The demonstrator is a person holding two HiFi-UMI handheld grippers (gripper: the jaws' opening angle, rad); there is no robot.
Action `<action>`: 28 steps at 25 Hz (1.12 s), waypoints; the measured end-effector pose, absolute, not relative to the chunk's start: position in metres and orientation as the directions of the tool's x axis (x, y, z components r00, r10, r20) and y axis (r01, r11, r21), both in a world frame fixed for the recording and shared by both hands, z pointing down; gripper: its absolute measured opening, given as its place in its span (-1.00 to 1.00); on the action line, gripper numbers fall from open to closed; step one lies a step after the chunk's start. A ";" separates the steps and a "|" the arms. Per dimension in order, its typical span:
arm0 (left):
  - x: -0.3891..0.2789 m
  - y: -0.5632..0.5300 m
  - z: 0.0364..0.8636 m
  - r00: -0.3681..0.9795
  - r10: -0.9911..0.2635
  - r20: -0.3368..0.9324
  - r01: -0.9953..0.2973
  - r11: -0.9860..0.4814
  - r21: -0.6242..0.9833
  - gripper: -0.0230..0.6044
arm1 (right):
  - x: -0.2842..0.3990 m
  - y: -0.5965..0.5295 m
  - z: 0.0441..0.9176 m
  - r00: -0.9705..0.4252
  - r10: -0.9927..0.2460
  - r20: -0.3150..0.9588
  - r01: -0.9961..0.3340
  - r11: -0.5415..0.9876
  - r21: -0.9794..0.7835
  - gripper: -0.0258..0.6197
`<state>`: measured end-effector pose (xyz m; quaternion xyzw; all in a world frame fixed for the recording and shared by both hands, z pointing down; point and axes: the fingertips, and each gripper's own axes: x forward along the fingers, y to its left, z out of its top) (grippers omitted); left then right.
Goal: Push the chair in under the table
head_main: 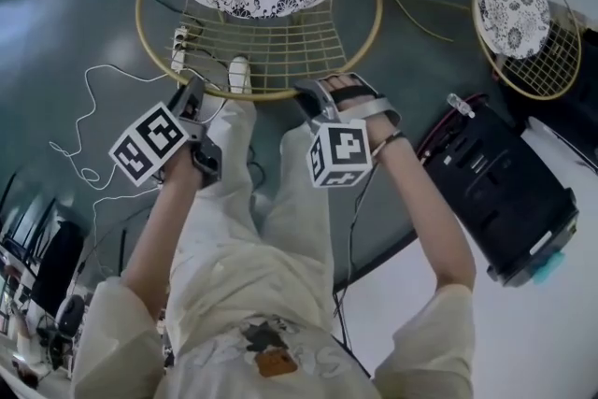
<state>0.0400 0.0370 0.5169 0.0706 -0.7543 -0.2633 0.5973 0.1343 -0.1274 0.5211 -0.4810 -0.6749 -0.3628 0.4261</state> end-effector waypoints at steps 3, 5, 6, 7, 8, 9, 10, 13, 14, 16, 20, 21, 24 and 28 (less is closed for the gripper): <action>0.025 0.042 0.518 -0.278 -0.415 0.867 0.180 0.863 0.471 -0.54 | 0.131 -0.117 0.521 -0.170 0.357 0.919 0.957 0.281 0.068 -0.74; 0.014 0.046 0.518 -0.280 -0.401 0.872 0.161 0.876 0.455 -0.54 | 0.126 -0.110 0.521 -0.172 0.375 0.911 0.950 0.308 0.053 -0.74; 0.009 0.049 0.519 -0.282 -0.395 0.875 0.153 0.881 0.447 -0.54 | 0.123 -0.106 0.522 -0.174 0.384 0.907 0.945 0.325 0.043 -0.74; 0.003 0.052 0.521 -0.285 -0.388 0.877 0.144 0.887 0.439 -0.54 | 0.120 -0.101 0.523 -0.176 0.393 0.902 0.938 0.344 0.034 -0.74; -0.003 0.055 0.523 -0.288 -0.380 0.879 0.134 0.893 0.430 -0.54 | 0.117 -0.096 0.525 -0.180 0.403 0.897 0.931 0.364 0.023 -0.74; -0.010 0.059 0.525 -0.291 -0.373 0.881 0.126 0.898 0.421 -0.54 | 0.114 -0.089 0.526 -0.185 0.413 0.892 0.923 0.384 0.014 -0.74; -0.018 0.065 0.527 -0.293 -0.366 0.883 0.118 0.903 0.413 -0.54 | 0.109 -0.081 0.527 -0.192 0.422 0.886 0.915 0.404 0.006 -0.74; -0.045 0.086 0.526 -0.292 -0.349 0.891 0.082 0.919 0.387 -0.54 | 0.094 -0.051 0.523 -0.216 0.445 0.869 0.890 0.457 -0.013 -0.74; -0.054 0.093 0.524 -0.291 -0.345 0.893 0.065 0.923 0.378 -0.54 | 0.090 -0.040 0.521 -0.220 0.456 0.862 0.881 0.473 -0.026 -0.74; -0.069 0.105 0.523 -0.288 -0.343 0.894 0.026 0.930 0.366 -0.54 | 0.083 -0.019 0.518 -0.224 0.477 0.850 0.860 0.507 -0.058 -0.74; -0.097 0.121 0.520 -0.283 -0.352 0.892 -0.046 0.934 0.354 -0.54 | 0.071 0.016 0.514 -0.245 0.495 0.834 0.810 0.577 -0.104 -0.75; -0.103 0.123 0.519 -0.283 -0.353 0.892 -0.063 0.935 0.350 -0.54 | 0.069 0.022 0.513 -0.251 0.500 0.829 0.794 0.596 -0.119 -0.75; -0.120 0.127 0.520 -0.290 -0.350 0.891 -0.099 0.937 0.336 -0.55 | 0.061 0.040 0.512 -0.269 0.522 0.809 0.739 0.651 -0.175 -0.75; -0.156 0.114 0.535 -0.305 -0.343 0.888 -0.141 0.939 0.314 -0.58 | 0.037 0.048 0.523 -0.329 0.518 0.790 0.666 0.720 -0.195 -0.75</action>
